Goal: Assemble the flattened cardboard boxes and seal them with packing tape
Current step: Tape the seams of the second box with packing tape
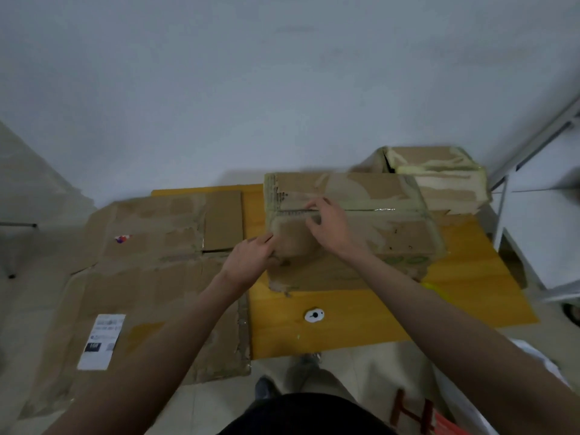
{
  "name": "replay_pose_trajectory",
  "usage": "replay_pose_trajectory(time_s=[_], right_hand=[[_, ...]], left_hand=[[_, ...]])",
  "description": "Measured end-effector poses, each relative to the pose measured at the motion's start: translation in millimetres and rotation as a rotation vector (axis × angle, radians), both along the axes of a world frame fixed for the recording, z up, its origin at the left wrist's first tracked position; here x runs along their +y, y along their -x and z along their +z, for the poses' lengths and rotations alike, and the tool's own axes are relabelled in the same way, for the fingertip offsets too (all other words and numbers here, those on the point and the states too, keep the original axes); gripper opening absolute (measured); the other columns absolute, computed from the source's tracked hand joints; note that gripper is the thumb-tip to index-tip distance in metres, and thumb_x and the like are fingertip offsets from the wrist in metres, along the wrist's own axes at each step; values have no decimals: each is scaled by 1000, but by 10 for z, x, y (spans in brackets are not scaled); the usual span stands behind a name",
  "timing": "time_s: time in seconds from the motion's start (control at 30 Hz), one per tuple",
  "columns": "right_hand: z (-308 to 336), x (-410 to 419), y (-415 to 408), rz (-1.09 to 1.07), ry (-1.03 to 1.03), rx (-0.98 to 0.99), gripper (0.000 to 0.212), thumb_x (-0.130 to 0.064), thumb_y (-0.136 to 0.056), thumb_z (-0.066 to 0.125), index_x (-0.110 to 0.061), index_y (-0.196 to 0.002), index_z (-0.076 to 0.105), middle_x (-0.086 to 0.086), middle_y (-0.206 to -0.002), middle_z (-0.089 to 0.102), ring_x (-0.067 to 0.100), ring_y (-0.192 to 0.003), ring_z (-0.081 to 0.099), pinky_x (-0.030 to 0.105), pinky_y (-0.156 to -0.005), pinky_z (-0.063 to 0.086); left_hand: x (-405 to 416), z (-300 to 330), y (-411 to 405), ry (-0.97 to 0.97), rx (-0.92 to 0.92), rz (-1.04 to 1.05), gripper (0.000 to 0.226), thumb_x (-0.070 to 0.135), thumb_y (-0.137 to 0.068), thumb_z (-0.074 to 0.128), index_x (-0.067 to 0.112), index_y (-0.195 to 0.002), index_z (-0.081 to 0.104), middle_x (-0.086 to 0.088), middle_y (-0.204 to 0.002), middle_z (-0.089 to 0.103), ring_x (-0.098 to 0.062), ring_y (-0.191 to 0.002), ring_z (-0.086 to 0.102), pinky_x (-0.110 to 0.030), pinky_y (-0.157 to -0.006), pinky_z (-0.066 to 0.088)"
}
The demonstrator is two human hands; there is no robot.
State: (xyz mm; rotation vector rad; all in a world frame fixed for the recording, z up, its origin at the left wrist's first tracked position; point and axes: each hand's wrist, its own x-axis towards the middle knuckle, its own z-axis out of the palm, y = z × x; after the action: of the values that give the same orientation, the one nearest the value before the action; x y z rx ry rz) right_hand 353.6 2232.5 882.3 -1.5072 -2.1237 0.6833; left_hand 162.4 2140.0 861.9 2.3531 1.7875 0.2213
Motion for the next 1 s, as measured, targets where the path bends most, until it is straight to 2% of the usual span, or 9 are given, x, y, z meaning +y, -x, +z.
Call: replay_pose_trajectory(time_s=[0.2,0.37,0.47,0.5,0.6,0.7,0.83,0.9,1.0], right_hand=[[8,123,-825,-218,-60,-138,27,-14,-93,60,-19,-119,58,7,-130,49,28,-129,41,43,-110,34],[19,411,-1539,-462,76,-178,47,-19,-96,51,-11,-142,41,17,-144,35,38,-134,31,50,-109,32],[52,575,-1829,-462,242,-143,54,-19,-101,47,-4,-148,26,23,-143,35,41,-124,41,47,-93,40],[60,623,-1887,-488,306,-110,57,-19,-102,47,-4,-151,23,23,-143,36,41,-124,43,47,-93,42],[11,753,-1989,-529,435,-30,47,-24,-101,47,-4,-143,37,19,-127,52,37,-111,54,48,-90,48],[-57,803,-2003,-522,426,-22,37,-28,-100,46,-4,-129,48,14,-110,57,33,-98,57,49,-83,52],[-23,758,-1974,-518,354,9,35,-30,-101,47,-6,-126,49,12,-106,58,29,-91,56,45,-78,52],[47,719,-1957,-494,292,-3,37,-32,-102,48,-6,-127,50,8,-102,57,27,-88,55,38,-73,47],[222,686,-1890,-461,199,13,40,-34,-102,50,-6,-131,52,10,-110,60,31,-96,58,37,-76,46]], left_hand=[[14,153,0,46,-32,132,52,70,-90,49,21,-107,50,9,-99,56,-18,-85,61,-35,-72,51],[485,264,-167,94,-324,510,40,41,-100,53,12,-127,52,-7,-120,58,-28,-103,59,-39,-83,50],[781,277,-168,181,-335,601,30,30,-98,58,9,-118,65,-6,-97,66,-20,-77,58,-28,-61,48],[828,286,-164,207,-337,631,28,30,-96,62,9,-113,68,-6,-93,67,-20,-74,58,-28,-60,48],[892,300,-185,196,-382,751,35,31,-87,76,3,-107,73,-15,-99,73,-24,-78,66,-33,-69,52],[889,294,-199,177,-434,861,43,31,-81,82,2,-112,73,-17,-101,74,-26,-82,68,-34,-71,53],[818,287,-106,147,-527,909,43,34,-74,87,6,-106,77,-11,-102,75,-28,-94,70,-39,-84,57],[753,352,-40,96,-552,910,40,35,-72,87,9,-101,78,-8,-98,76,-26,-93,70,-41,-83,58],[700,557,62,28,-602,908,42,32,-74,87,5,-104,74,-7,-101,73,-25,-94,68,-36,-83,56]])
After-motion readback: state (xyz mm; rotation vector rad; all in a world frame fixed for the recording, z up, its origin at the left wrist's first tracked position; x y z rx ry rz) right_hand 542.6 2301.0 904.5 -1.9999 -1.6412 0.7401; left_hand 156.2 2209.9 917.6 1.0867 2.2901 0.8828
